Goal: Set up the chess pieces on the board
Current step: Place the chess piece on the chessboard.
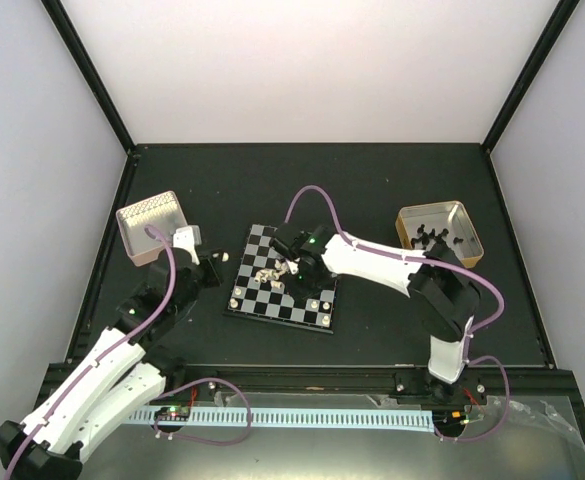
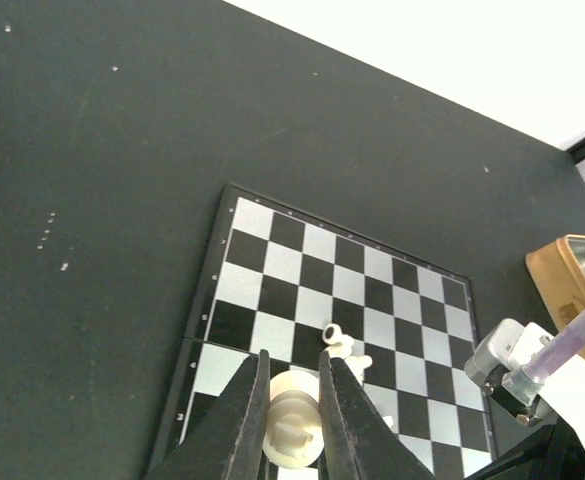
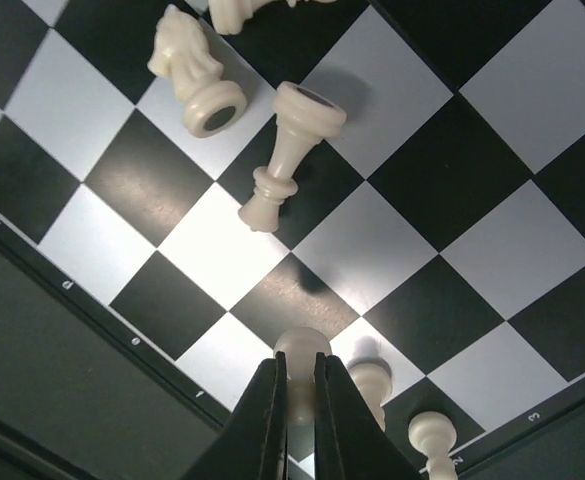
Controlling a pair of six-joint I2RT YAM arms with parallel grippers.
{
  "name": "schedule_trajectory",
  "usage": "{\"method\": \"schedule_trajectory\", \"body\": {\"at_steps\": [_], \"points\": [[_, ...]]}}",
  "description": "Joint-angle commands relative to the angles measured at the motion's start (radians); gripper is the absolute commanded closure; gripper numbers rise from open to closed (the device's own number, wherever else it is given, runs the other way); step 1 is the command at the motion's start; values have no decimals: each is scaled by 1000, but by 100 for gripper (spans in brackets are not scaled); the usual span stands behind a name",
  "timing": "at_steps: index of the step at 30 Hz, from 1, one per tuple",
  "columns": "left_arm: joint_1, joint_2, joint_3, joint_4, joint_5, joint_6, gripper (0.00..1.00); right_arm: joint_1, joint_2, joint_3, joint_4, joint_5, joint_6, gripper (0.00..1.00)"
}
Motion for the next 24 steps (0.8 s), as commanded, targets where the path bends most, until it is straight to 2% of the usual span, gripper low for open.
{"method": "schedule_trajectory", "body": {"at_steps": [1, 14, 17, 19, 21, 24], "points": [[7, -23, 49, -37, -64, 36, 99, 8, 37, 44, -52, 44, -22, 96], [6, -31, 46, -43, -57, 48, 98, 9, 102, 55, -40, -14, -38, 94], [6, -29, 47, -42, -44, 54, 98, 9, 100, 53, -39, -16, -32, 85], [7, -32, 49, -38, -23, 62, 98, 9, 81, 53, -30, -13, -19, 75], [6, -29, 48, -23, 28, 91, 98, 8, 50, 56, -14, -11, -2, 65], [6, -10, 48, 4, 137, 112, 96, 3, -16, 48, 16, 7, 32, 58]]}}
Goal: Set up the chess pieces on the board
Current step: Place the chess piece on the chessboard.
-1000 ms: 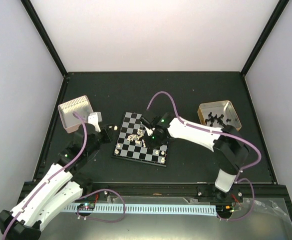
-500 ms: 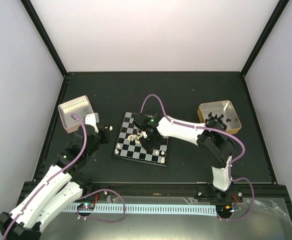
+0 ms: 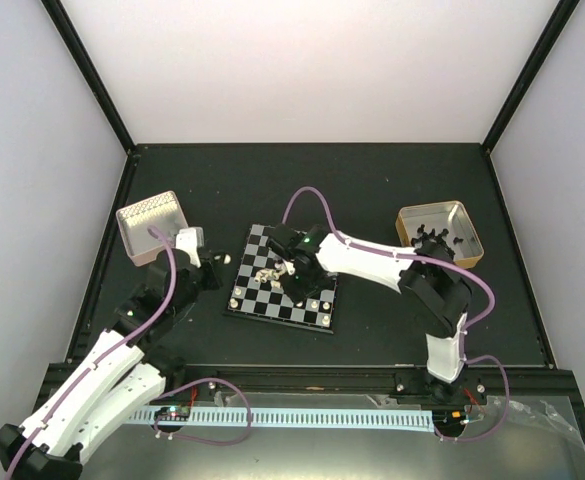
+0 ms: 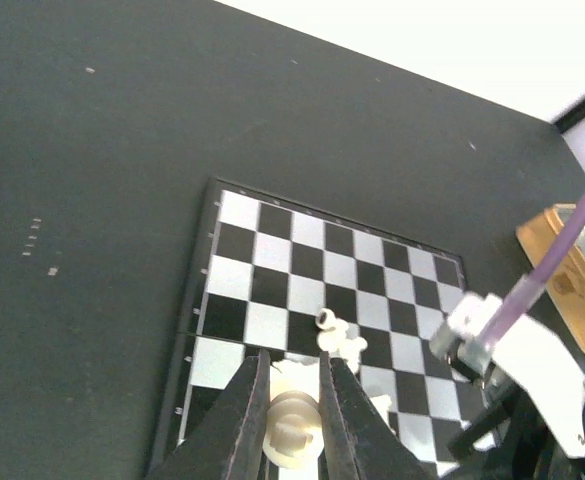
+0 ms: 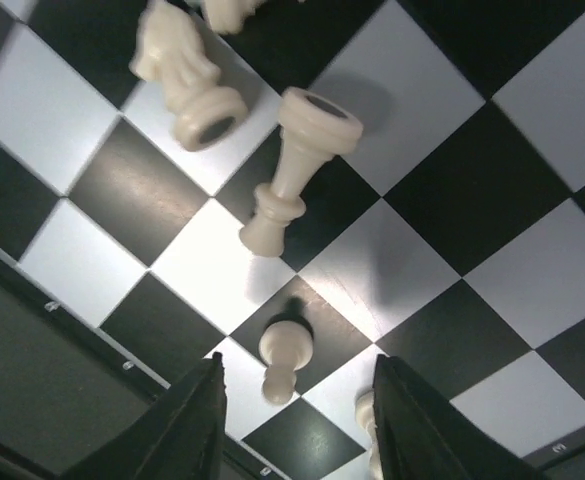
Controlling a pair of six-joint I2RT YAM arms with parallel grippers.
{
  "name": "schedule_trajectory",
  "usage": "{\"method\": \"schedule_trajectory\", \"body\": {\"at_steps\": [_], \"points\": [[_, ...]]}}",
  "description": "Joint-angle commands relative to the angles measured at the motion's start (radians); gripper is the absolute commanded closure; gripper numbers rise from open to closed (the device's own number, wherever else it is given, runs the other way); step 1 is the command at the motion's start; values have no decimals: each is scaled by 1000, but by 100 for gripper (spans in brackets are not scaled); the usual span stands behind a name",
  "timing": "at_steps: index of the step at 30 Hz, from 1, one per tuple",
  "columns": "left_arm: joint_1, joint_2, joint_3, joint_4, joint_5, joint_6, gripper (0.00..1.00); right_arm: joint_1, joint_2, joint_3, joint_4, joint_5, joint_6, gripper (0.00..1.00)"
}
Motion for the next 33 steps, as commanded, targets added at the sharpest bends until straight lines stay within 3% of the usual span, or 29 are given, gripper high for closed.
{"method": "schedule_trajectory", "body": {"at_steps": [1, 5, 7, 14, 17, 26, 33], "points": [[6, 23, 50, 33, 172, 53, 96, -4, -137, -3, 56, 21, 58, 57], [-23, 123, 60, 26, 331, 52, 96, -32, -261, -94, 152, 49, 124, 57], [-82, 179, 59, 27, 333, 40, 98, -51, -325, -161, 213, 58, 153, 57], [-420, 359, 68, 55, 45, -9, 98, -96, -542, -394, 356, 91, 215, 56], [-498, 458, 73, 67, -76, -26, 98, -110, -619, -456, 380, 104, 226, 56], [-559, 641, 73, 144, -214, -17, 95, -133, -684, -518, 413, 137, 231, 55], [-559, 729, 68, 196, -205, 22, 89, -135, -685, -541, 443, 143, 246, 55]]}}
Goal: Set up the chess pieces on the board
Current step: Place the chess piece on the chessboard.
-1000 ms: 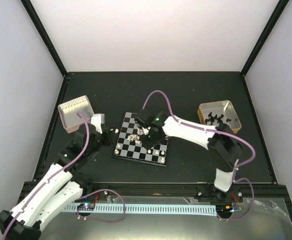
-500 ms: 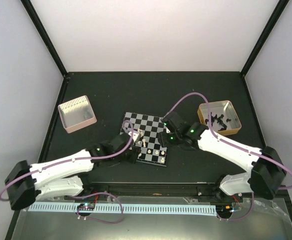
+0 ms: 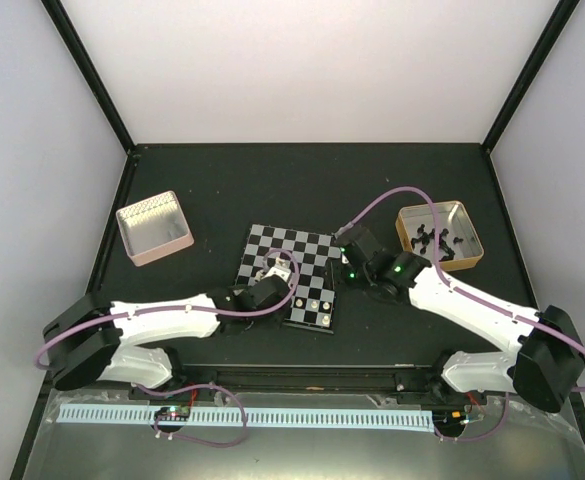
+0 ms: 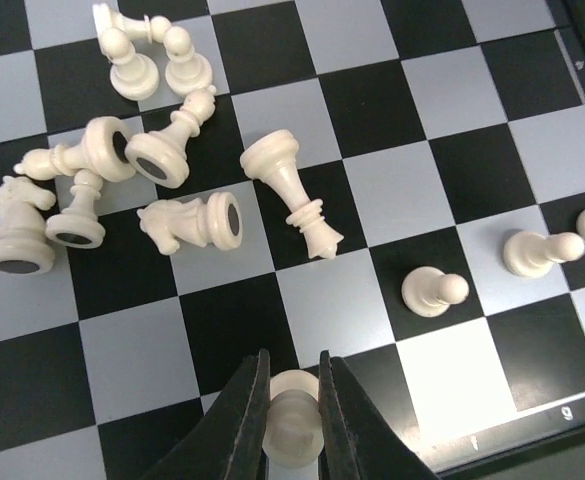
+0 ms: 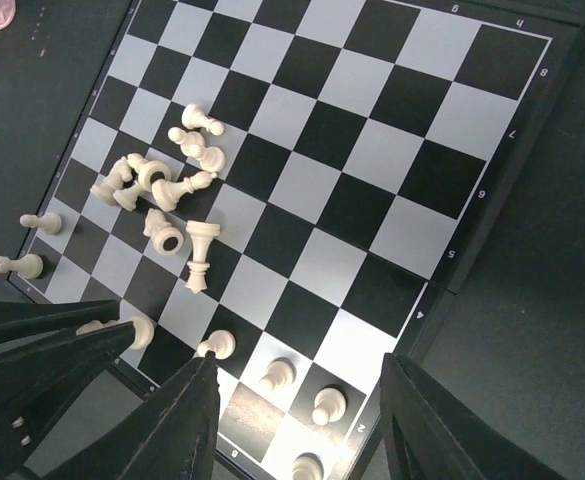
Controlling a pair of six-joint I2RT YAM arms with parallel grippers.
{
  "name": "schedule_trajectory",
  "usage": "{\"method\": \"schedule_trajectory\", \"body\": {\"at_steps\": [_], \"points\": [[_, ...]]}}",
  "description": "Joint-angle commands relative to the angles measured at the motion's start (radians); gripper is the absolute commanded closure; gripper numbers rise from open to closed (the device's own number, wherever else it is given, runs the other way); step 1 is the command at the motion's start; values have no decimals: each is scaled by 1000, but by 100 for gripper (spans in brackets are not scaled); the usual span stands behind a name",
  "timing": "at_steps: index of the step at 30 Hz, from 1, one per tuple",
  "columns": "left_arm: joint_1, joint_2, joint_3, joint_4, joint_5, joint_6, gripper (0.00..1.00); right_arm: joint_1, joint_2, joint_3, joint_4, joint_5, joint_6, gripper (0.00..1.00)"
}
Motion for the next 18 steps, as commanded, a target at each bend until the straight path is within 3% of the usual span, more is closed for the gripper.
{"method": "schedule_trajectory", "body": {"at_steps": [1, 4, 10, 14, 18], "points": [[-7, 56, 28, 54, -18, 18, 88, -5, -13, -14, 34, 29, 21, 55], [-7, 57, 17, 55, 7, 0, 83, -5, -42, -28, 33, 25, 32, 55], [-7, 63, 49, -36, 41, -54, 62, -5, -92, -57, 29, 2, 52, 55], [-5, 44, 59, -71, 56, -77, 62, -5, -117, -71, 42, -13, 63, 55], [4, 48, 67, -80, 62, -73, 69, -4, -115, -78, 59, -18, 54, 55]]}}
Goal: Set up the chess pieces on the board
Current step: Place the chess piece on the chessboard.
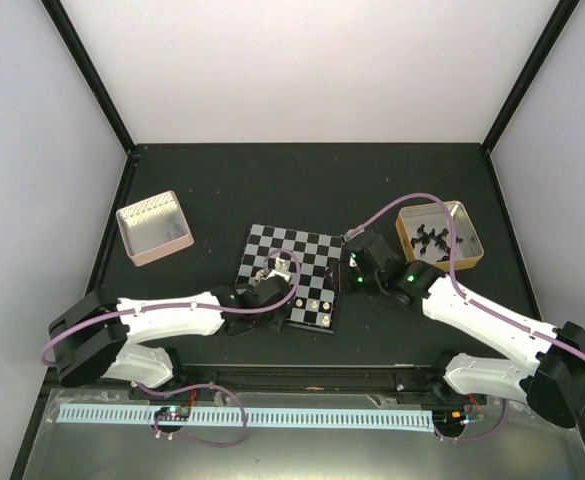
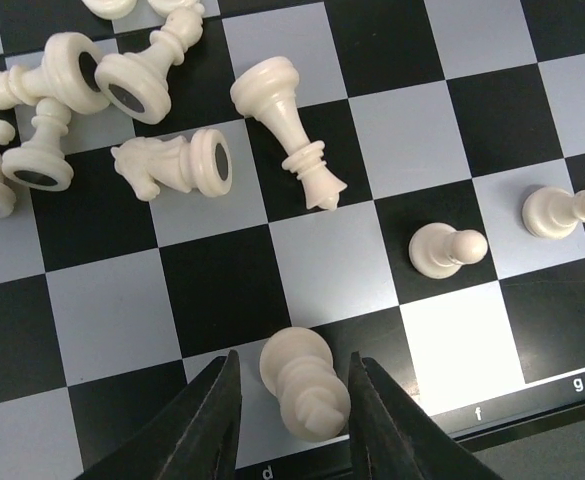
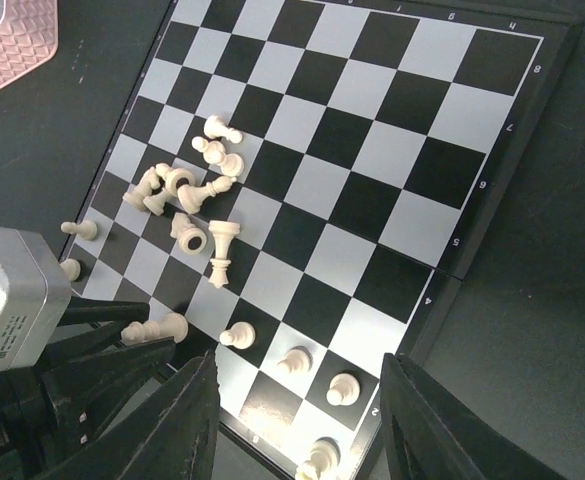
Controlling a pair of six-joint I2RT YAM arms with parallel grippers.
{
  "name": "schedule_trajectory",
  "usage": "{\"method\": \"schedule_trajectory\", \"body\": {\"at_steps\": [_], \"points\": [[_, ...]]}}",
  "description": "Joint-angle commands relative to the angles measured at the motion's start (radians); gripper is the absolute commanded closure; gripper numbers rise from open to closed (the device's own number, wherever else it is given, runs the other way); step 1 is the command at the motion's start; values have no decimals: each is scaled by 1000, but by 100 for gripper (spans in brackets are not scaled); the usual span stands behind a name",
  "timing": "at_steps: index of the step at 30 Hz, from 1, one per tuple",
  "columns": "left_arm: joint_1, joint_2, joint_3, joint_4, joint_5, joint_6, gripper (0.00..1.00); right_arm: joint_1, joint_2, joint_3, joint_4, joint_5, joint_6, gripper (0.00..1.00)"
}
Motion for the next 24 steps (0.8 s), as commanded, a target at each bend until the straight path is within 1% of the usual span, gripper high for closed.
{"method": "schedule_trajectory", "body": {"at_steps": [1, 7, 11, 13, 17, 22, 24], "points": [[8, -2, 43, -33, 16, -13, 70, -4, -5, -9, 37, -10, -1, 55], [28, 50, 61, -24, 20, 18, 71, -5, 25, 8, 41, 0, -38, 56], [33, 74, 74, 2, 53, 38, 71, -4, 30, 14, 36, 4, -60, 56], [34, 85, 85, 2, 52, 43, 74, -5, 27, 15, 32, 18, -66, 56], [35, 99, 89, -4, 59, 47, 83, -4, 3, 5, 26, 51, -66, 56], [35, 92, 72, -1, 111, 64, 88, -7, -28, -14, 28, 77, -68, 56], [34, 88, 66, -2, 136, 73, 88, -5, -30, -13, 27, 87, -69, 56]]}}
